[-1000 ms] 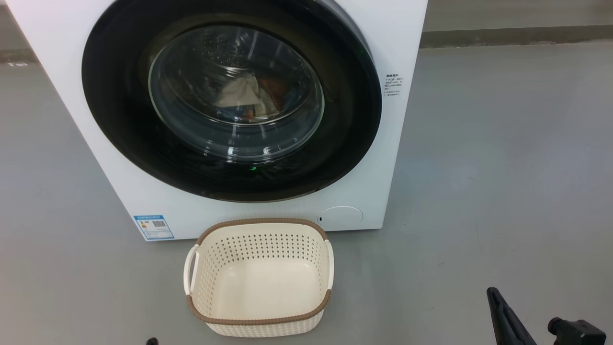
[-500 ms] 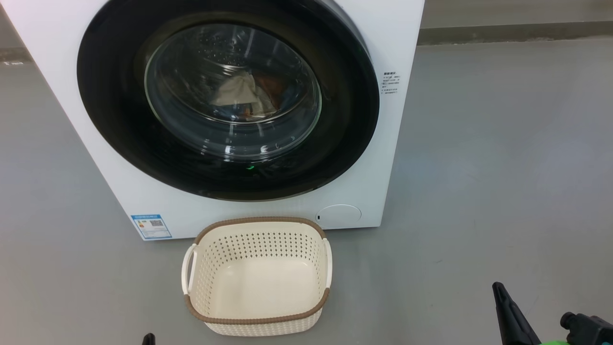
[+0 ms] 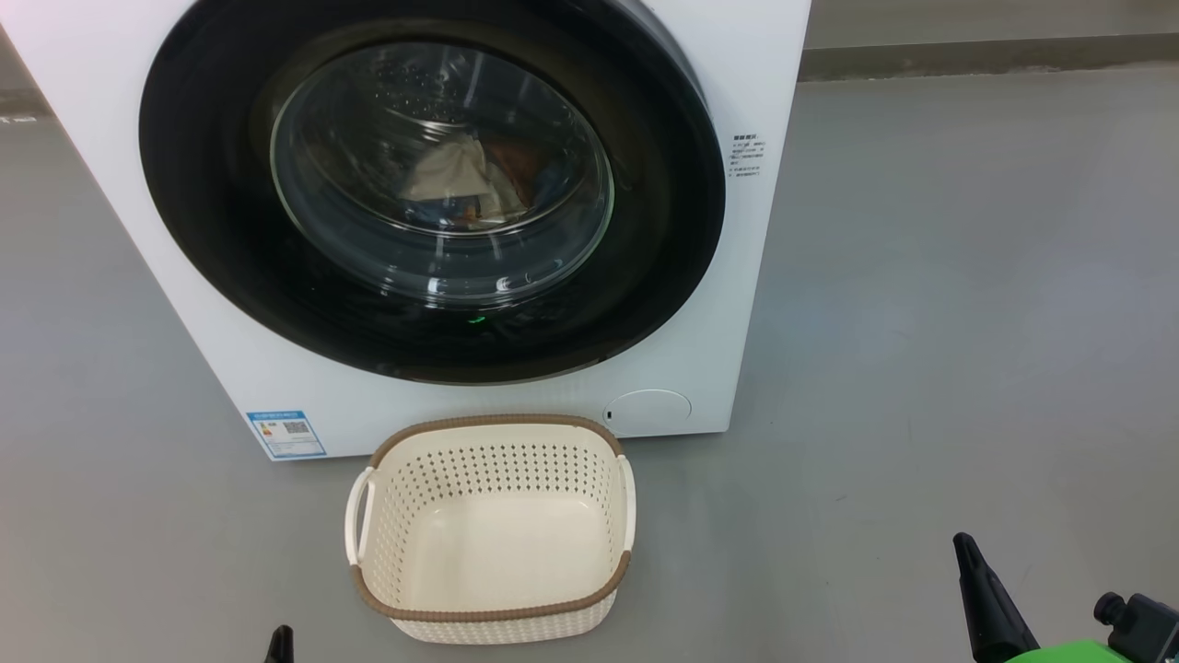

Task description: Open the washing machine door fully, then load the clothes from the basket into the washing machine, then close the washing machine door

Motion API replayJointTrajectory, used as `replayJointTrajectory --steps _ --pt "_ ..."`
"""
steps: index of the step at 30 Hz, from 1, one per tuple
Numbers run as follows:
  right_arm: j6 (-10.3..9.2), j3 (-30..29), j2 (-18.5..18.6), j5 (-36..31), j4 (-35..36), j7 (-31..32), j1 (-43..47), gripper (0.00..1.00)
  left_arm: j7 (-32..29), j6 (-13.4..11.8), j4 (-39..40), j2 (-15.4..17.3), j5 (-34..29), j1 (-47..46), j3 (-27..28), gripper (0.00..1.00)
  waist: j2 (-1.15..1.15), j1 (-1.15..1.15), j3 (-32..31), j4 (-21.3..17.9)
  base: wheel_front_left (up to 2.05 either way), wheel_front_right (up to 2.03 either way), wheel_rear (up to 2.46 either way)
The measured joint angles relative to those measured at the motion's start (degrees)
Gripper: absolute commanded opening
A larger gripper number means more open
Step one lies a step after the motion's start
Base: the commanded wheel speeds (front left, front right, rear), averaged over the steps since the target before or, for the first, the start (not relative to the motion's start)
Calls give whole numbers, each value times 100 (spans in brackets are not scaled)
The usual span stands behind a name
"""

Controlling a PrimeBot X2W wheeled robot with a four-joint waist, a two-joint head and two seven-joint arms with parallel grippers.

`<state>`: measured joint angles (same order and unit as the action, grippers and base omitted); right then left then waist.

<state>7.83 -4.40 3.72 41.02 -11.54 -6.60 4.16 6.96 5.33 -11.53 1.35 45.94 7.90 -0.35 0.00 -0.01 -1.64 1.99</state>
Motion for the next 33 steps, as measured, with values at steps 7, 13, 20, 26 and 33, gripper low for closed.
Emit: replayJointTrajectory --steps 7,13,20,26,33 --pt "0 -14 -7 393 -30 100 -87 0 -99 8 -32 2 352 -128 41 0 0 0 14 -15 0 0 0" --pt "0 -31 -11 780 -55 201 -103 0 -212 49 -62 4 705 -153 77 0 0 0 28 -31 0 0 0" --pt "0 -51 -14 1247 -85 308 -205 0 -316 51 -99 7 1121 -296 110 0 0 1 44 -49 0 0 0" --pt "-1 -94 -20 1636 -119 416 -210 0 -409 55 -121 8 1471 -353 133 0 0 0 58 -64 0 0 0" --pt "-1 -157 -33 2072 -158 512 -326 0 -541 57 -153 30 1896 -474 176 0 0 1 75 -82 0 0 0"
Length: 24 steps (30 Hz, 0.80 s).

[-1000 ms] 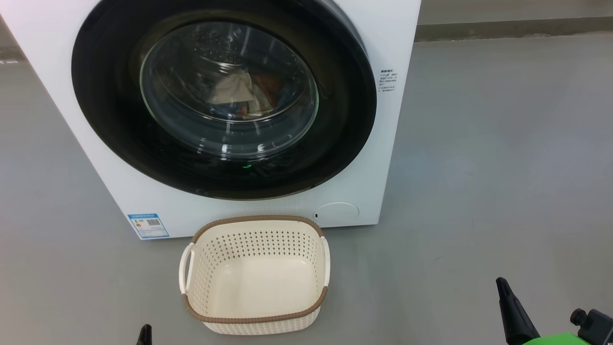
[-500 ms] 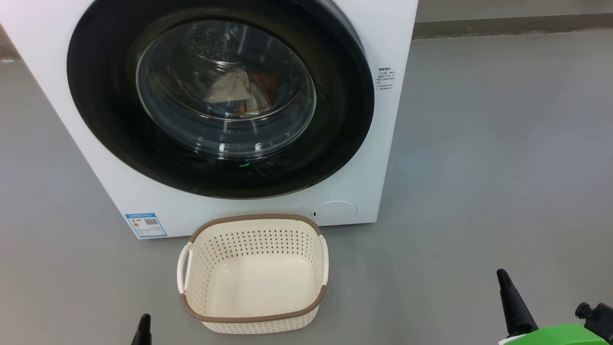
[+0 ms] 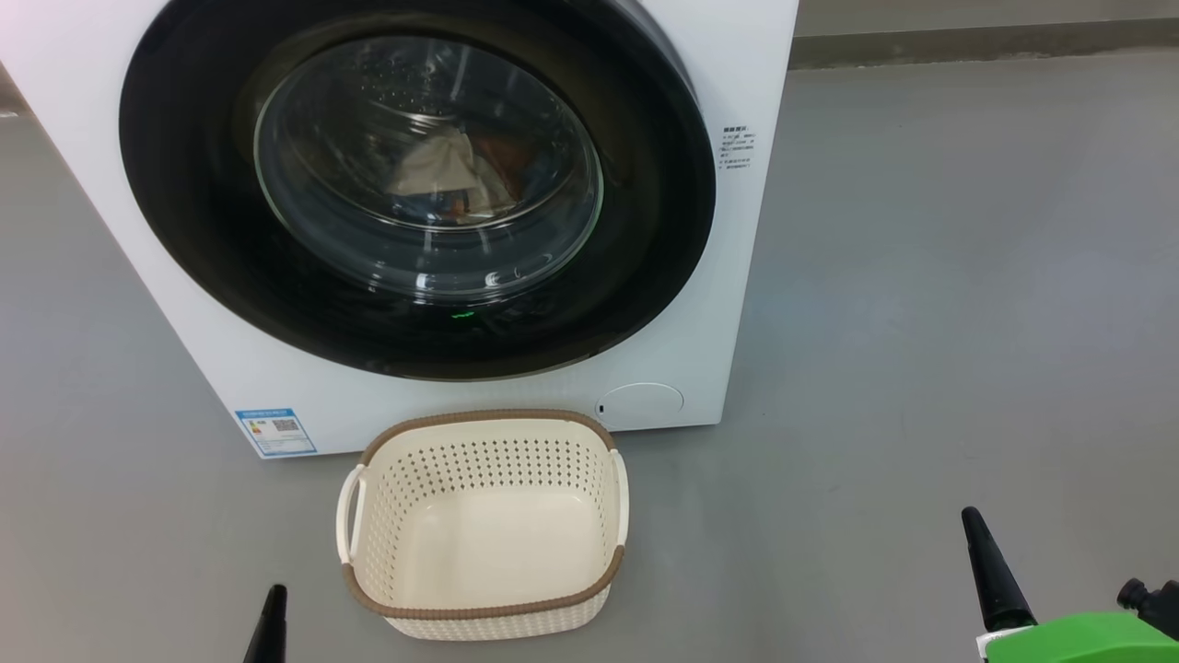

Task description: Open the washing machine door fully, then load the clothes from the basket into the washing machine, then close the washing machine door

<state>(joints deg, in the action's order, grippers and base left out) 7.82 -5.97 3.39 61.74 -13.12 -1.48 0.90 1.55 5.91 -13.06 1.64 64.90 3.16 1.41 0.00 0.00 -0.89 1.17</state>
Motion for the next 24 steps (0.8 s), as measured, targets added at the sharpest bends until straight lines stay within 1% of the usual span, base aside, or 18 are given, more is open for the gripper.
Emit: replayJointTrajectory --steps 5,7,24 --pt "0 -14 -7 332 -22 96 -21 0 -65 5 -9 22 275 -90 37 0 0 0 12 -13 0 0 0" --pt "-1 -19 -9 437 -34 115 -29 0 -110 44 -22 23 417 -90 52 0 0 0 16 -18 0 0 0" --pt "-21 -60 -30 1523 -111 400 -235 0 -391 64 -113 29 1391 -350 140 0 0 0 56 -62 0 0 0"
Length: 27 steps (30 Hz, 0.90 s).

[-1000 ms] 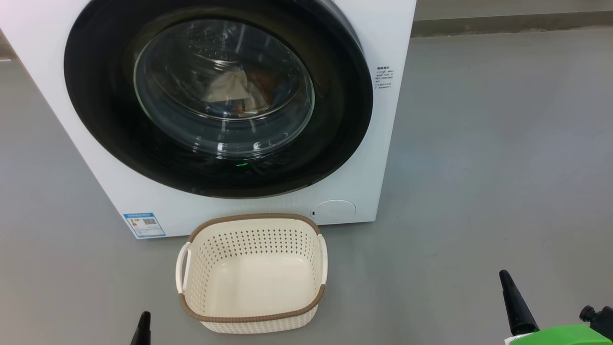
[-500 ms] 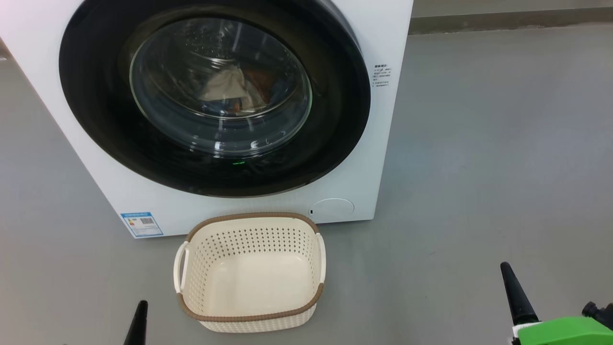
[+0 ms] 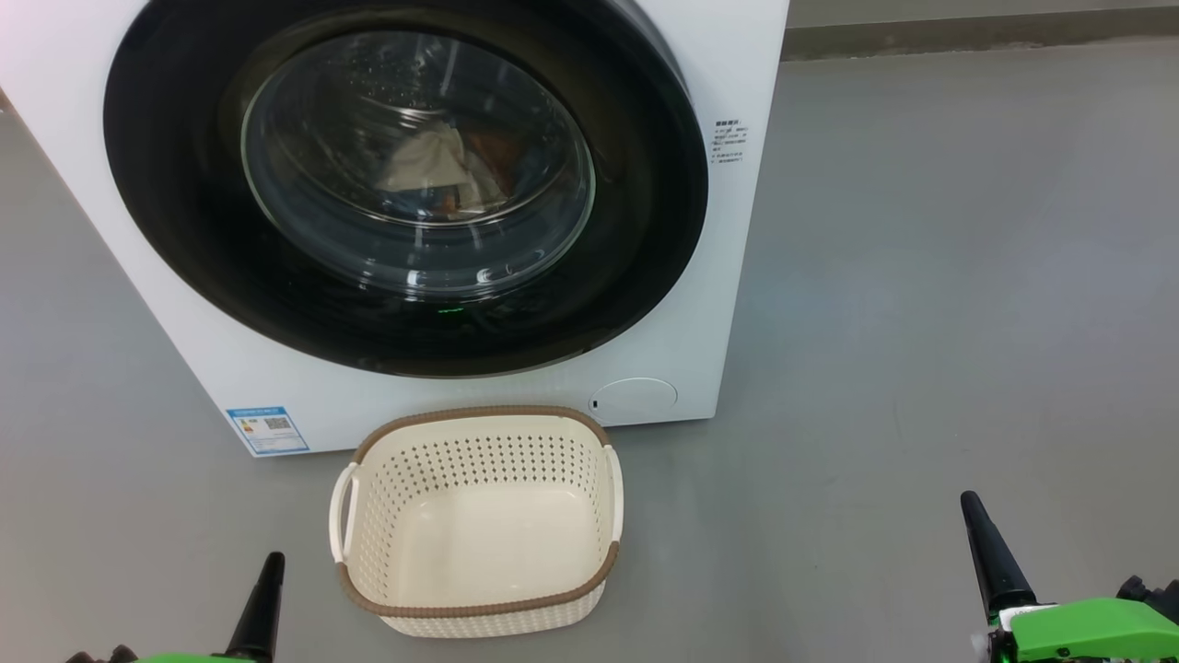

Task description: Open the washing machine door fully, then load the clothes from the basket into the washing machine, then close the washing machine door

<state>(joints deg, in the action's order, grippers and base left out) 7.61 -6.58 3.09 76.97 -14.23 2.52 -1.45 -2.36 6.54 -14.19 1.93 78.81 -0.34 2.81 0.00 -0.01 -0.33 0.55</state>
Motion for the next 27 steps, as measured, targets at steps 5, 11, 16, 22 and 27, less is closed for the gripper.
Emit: replayJointTrajectory --steps 5,11,16,22,27 --pt "-4 -18 -12 322 -27 78 -3 0 -76 27 -22 1 286 -39 29 0 0 0 12 -13 0 0 0" --pt "-4 -51 -20 699 -64 189 -97 0 -178 30 -41 1 638 -133 65 0 0 0 26 -28 0 0 0" --pt "-4 -99 -25 1032 -81 254 -137 0 -245 36 -71 2 949 -207 111 0 0 0 37 -41 0 0 0" --pt "-5 -129 -42 1404 -120 353 -213 0 -355 37 -90 3 1296 -311 140 0 0 0 51 -56 0 0 0" --pt "-5 -131 -43 1457 -121 353 -242 0 -376 54 -92 3 1322 -345 145 0 0 0 51 -56 0 0 0"
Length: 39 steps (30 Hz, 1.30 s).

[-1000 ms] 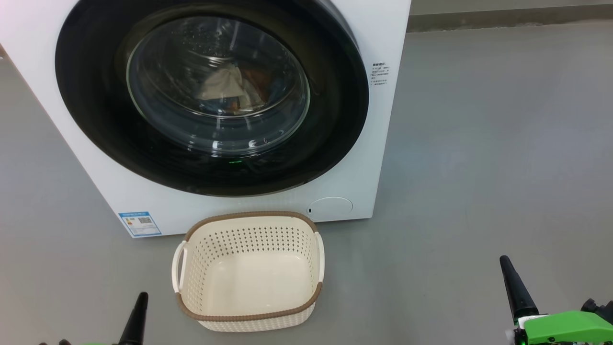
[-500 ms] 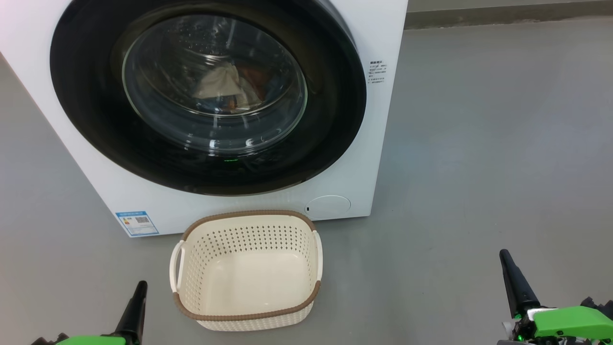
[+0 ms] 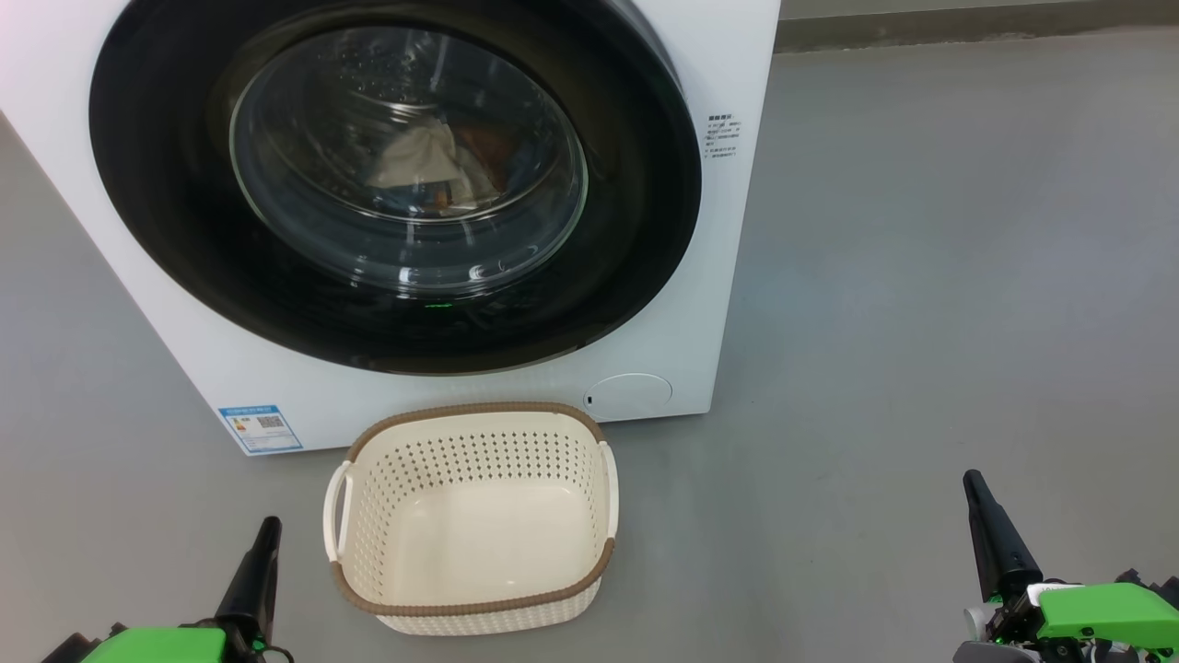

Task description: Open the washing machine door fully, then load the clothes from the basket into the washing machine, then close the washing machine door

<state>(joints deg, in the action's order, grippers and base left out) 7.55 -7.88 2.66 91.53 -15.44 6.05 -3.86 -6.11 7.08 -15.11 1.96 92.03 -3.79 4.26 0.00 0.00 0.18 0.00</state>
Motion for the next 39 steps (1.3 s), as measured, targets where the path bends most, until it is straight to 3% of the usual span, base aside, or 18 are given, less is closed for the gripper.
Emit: replayJointTrajectory --steps 39 --pt "0 -1 -2 45 0 0 0 0 -1 0 -1 0 -1 0 12 0 0 0 0 0 0 0 0"
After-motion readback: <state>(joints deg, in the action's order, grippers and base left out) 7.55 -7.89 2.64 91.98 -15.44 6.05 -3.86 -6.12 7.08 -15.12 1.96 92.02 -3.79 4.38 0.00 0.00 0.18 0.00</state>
